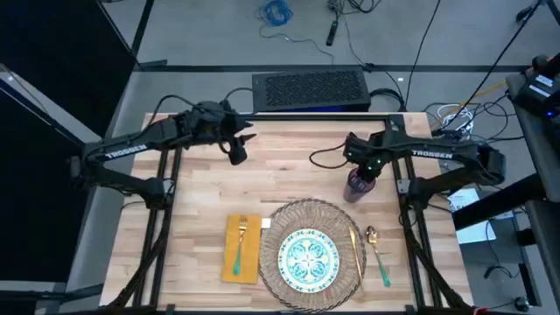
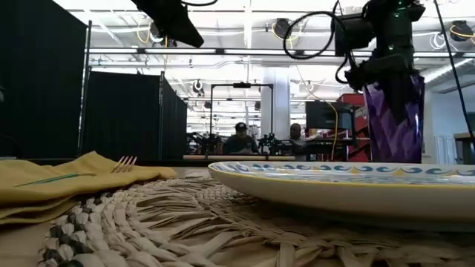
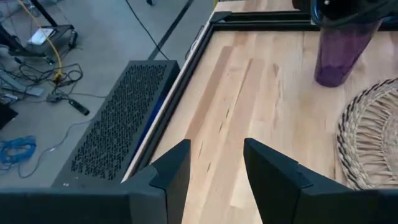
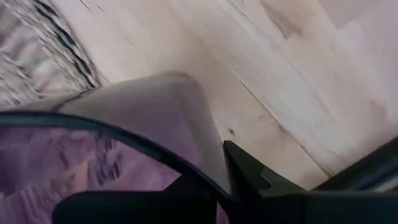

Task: Set table place
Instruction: Move the violet glass to the top right of the brown placemat, then return to Home Position

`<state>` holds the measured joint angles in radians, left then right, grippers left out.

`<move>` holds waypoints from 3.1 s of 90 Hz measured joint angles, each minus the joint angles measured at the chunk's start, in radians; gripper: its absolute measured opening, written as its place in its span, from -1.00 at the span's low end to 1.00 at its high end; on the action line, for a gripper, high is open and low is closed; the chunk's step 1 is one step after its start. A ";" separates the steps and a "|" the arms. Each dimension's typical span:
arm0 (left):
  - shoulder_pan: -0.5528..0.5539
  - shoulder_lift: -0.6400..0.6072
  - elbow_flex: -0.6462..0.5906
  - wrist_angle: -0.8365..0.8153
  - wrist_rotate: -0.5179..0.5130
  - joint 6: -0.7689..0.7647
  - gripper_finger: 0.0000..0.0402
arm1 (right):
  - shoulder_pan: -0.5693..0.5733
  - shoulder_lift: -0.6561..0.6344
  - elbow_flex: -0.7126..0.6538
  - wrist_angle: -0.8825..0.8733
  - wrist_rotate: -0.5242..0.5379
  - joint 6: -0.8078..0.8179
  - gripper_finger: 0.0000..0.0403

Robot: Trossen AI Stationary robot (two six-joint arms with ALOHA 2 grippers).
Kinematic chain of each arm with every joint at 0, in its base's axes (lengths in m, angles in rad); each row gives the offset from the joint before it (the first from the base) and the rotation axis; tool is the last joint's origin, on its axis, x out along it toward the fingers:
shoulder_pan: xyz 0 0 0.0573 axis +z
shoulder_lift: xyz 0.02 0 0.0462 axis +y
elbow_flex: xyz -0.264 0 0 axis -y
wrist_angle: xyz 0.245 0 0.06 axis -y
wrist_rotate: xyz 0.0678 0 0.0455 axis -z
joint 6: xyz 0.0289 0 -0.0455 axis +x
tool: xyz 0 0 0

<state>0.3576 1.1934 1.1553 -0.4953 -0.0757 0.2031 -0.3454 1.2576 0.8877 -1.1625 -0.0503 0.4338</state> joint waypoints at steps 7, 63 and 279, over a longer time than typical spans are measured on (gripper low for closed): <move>0.000 0.000 0.000 0.000 0.001 -0.006 -0.32 | 0.000 0.000 -0.010 0.000 0.001 0.001 -0.97; -0.002 0.000 0.000 -0.001 0.003 -0.013 -0.32 | 0.000 0.006 0.080 0.026 -0.002 -0.052 -0.15; -0.463 -0.689 -0.708 0.569 -0.404 -0.219 -0.32 | 0.499 -1.182 -0.673 1.197 0.097 -0.183 0.04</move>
<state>-0.1055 0.5049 0.4473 0.0733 -0.4797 -0.0163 0.1535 0.0758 0.2147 0.0345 0.0463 0.2504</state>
